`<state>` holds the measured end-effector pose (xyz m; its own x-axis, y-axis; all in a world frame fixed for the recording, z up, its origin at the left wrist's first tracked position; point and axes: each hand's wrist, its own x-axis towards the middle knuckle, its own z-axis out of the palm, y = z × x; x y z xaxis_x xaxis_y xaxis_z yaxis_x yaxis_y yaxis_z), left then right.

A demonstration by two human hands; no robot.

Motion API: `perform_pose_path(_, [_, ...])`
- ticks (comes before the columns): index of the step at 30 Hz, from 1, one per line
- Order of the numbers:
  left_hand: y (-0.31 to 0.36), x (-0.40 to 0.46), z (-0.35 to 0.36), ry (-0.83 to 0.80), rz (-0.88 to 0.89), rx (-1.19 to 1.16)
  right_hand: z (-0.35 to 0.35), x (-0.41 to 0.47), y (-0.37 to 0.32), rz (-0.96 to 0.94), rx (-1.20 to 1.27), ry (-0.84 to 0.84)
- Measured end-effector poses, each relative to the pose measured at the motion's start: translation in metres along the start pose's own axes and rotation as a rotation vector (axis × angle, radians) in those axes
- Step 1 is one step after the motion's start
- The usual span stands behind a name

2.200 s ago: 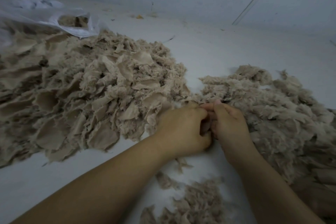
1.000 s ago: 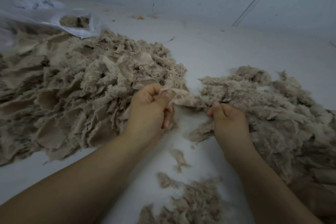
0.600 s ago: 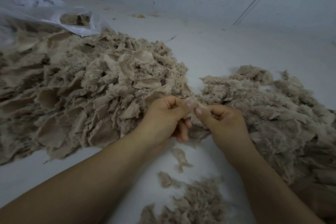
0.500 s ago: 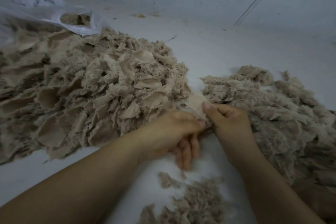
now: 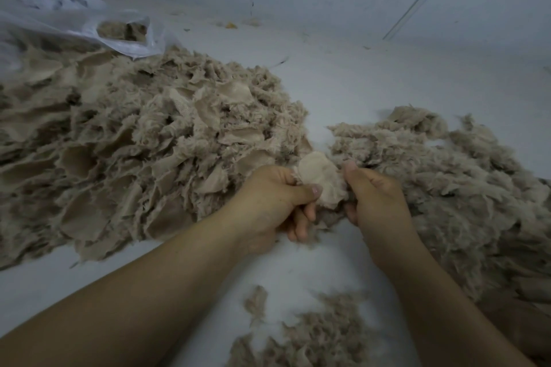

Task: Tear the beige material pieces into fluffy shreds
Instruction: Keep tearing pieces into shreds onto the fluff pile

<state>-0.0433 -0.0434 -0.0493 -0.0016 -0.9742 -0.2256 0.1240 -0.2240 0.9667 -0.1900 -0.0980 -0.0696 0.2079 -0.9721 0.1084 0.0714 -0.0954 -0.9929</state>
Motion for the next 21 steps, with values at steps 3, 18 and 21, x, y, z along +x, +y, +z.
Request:
perform_pose_path(3, [0.003, 0.0, -0.004, -0.051, -0.014, 0.02, -0.001, -0.002, -0.001, -0.026, -0.032, -0.056])
perform_pose_path(18, [0.004, -0.002, 0.001, 0.043, 0.053, 0.111, -0.003, 0.0, 0.005, -0.053, -0.124, -0.062])
perform_pose_path(21, [0.01, -0.008, -0.002, -0.129, -0.154, 0.285, -0.004, 0.002, 0.006, 0.011, -0.02, 0.042])
